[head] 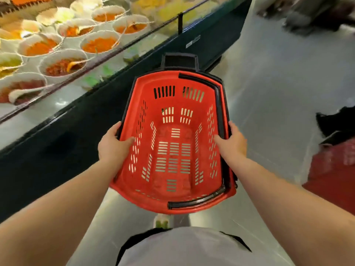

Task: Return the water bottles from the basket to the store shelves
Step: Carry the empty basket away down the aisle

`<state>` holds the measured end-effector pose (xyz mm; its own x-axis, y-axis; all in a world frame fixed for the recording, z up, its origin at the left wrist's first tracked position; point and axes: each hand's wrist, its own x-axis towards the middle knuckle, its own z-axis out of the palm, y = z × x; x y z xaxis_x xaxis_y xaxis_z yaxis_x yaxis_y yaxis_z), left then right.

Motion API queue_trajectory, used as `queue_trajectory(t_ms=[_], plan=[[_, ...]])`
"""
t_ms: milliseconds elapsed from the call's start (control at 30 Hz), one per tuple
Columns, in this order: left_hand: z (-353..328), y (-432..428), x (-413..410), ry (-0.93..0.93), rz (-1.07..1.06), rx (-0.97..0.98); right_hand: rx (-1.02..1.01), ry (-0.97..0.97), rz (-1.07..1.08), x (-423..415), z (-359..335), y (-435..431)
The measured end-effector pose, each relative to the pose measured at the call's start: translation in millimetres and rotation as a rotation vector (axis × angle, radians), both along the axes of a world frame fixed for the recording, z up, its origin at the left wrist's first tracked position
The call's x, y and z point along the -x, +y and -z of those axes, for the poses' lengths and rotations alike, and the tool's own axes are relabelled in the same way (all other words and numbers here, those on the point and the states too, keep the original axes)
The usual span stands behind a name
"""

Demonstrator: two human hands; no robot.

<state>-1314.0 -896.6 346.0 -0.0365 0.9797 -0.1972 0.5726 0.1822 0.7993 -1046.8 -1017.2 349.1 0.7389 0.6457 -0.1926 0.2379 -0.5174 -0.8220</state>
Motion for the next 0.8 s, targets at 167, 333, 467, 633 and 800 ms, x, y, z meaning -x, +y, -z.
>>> queue_trajectory(t_ms=[167,333,467,633,800], plan=[[-5.1,99.3,-74.8,-0.020,0.154,0.005,0.002,-0.009,0.169,-49.0,-5.5,56.5],[2.2,181.5,-173.9,0.005,0.271,-0.011,0.003,-0.023,0.296,-127.8,4.7,111.9],[8.1,242.5,-264.0,-0.011,0.319,0.011,0.005,-0.028,0.325,-208.9,9.9,163.5],[2.6,319.1,-367.4,-0.011,0.330,0.001,0.017,-0.043,0.346,-308.2,-2.6,232.7],[0.8,391.5,-450.7,0.003,0.357,-0.041,-0.006,-0.038,0.365,-387.9,-11.6,302.4]])
